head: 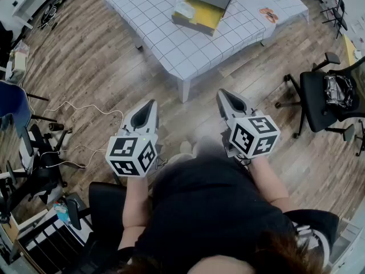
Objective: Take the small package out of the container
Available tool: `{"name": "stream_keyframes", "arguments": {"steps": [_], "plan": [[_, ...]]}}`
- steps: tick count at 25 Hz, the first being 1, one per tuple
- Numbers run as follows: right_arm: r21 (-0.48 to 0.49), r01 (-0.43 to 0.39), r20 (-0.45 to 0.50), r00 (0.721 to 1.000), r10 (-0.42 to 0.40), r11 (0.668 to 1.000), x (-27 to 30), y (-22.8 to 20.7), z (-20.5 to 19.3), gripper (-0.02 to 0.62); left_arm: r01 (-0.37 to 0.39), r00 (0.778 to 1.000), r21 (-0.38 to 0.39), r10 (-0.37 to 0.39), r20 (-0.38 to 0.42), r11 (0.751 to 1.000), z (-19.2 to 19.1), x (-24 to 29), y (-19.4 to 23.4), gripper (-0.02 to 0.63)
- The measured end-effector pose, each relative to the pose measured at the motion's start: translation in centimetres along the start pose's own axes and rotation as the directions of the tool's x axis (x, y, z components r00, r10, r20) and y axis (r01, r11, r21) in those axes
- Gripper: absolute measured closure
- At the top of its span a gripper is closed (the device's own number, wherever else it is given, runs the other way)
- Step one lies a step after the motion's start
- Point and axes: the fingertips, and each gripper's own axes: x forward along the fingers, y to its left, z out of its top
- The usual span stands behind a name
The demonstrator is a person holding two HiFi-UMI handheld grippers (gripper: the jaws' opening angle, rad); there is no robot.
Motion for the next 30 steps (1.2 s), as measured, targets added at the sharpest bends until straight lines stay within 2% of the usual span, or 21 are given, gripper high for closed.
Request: {"name": "stream_keyframes", "arguments": {"steps": [8, 22, 30], "plan": [[0.022, -0.022, 0.014, 1.0, 0.021, 1.0, -0.3, 0.6, -0.2, 0.58, 0.001, 1.0, 0.005, -0.001, -0.001, 1.0, -0.4, -0.4, 0.2, 0.578], [-0.011, 0.0, -0.018, 1.0, 0.0, 1.0, -0.3, 2.2, -0.8, 0.58, 0.003, 1.0, 0.01, -0.003, -0.009, 1.0, -0.9, -1.8, 1.8, 0.578], [-0.018, -0.028, -0.04, 0.999, 0.027, 0.999, 1.3, 2.5, -0.4, 0.58, -0.016, 1.0, 0.011, 0.016, -0.026, 1.0, -1.0, -1.4, 2.6, 0.578]]}}
